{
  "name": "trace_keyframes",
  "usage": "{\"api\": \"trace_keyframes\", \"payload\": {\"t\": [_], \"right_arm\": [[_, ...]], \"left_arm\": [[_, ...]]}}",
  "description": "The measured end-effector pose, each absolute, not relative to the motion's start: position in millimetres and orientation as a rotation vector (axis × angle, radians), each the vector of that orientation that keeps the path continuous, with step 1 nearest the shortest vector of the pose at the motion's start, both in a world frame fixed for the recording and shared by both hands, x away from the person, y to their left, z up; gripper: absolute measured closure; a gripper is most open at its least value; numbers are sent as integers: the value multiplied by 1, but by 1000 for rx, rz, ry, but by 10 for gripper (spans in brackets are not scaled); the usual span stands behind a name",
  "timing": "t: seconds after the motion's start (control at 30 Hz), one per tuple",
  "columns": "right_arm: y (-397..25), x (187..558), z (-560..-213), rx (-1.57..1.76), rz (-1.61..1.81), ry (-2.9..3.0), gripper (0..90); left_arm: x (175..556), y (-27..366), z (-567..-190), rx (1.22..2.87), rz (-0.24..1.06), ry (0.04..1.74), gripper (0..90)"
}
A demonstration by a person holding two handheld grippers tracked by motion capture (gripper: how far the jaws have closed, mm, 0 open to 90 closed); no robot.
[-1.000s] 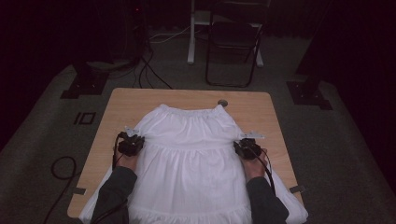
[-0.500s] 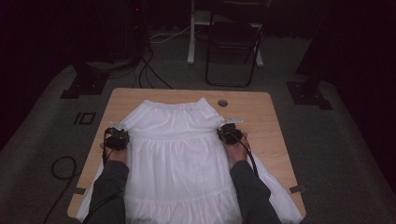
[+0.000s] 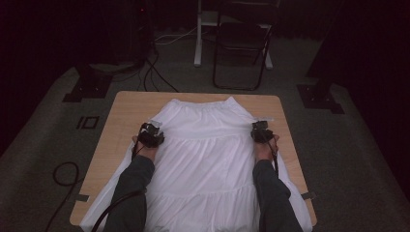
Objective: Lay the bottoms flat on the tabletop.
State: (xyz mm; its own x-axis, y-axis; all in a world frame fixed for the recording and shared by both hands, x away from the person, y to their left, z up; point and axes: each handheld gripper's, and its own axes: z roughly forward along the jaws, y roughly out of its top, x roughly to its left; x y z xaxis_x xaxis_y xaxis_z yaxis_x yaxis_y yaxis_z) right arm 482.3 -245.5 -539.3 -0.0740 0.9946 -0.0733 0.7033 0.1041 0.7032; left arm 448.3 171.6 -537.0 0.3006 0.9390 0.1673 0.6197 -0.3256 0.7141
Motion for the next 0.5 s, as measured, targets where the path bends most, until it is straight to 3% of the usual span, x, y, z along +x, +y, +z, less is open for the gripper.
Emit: {"api": "trace_keyframes", "payload": {"t": [0.2,0.33,0.5], "right_arm": [[-255,473,-535,1671,764,1941,620],[-257,453,-522,1619,844,1961,562],[-257,410,-504,1509,883,1984,538]], "left_arm": [[415,181,-521,1989,734,1340,570],[384,198,-516,1979,676,1356,543],[344,219,-519,1965,700,1385,532]]}}
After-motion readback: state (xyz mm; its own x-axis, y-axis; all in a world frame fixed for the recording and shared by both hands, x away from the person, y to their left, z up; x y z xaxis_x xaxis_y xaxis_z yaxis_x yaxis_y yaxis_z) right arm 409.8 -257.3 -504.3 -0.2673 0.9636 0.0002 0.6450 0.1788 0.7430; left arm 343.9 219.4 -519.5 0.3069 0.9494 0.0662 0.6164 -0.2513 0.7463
